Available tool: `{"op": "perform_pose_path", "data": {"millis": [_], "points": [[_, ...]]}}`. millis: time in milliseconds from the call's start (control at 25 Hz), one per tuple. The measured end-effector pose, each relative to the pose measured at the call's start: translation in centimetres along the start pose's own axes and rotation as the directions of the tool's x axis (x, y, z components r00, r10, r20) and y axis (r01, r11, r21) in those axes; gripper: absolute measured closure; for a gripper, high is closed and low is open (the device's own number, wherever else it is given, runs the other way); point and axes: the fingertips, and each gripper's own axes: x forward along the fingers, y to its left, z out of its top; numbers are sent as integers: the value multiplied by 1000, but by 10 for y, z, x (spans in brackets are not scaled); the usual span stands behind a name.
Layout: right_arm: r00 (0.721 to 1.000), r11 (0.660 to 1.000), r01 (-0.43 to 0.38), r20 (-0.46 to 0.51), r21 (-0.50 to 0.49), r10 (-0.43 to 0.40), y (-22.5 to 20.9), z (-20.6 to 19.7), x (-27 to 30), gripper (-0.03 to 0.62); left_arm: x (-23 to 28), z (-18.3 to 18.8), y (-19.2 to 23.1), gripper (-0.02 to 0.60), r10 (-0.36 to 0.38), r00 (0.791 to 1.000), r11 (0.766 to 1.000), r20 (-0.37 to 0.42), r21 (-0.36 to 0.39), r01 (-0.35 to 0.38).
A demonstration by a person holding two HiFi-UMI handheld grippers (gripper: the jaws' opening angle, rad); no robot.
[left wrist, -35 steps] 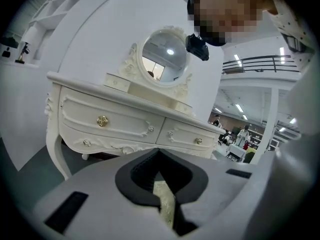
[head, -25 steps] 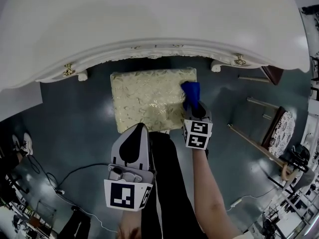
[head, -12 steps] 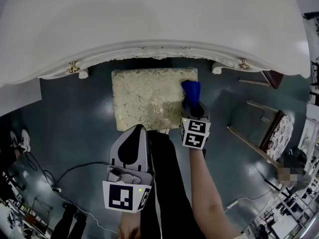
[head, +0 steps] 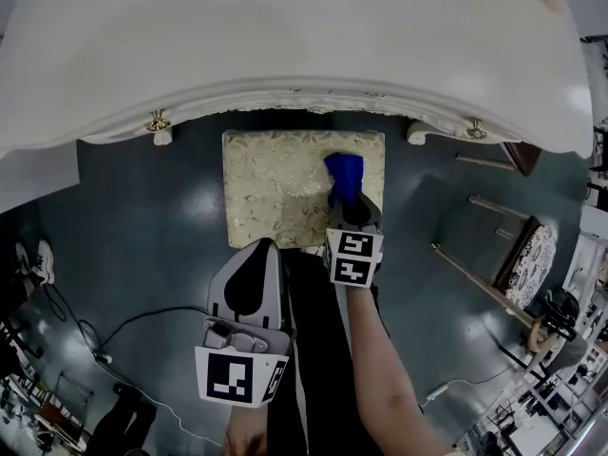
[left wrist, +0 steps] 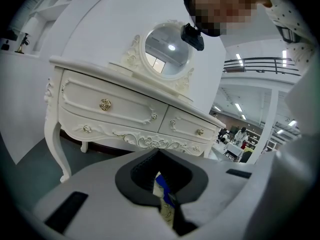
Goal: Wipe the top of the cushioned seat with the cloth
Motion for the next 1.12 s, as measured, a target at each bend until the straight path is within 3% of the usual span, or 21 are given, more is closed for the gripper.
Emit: {"op": "perform_pose_path", "data": {"millis": [1120], "points": [[993, 989, -120, 2, -92, 121, 126, 22, 5, 533, -51, 9, 73, 589, 121, 991, 991, 53, -60, -118]]}}
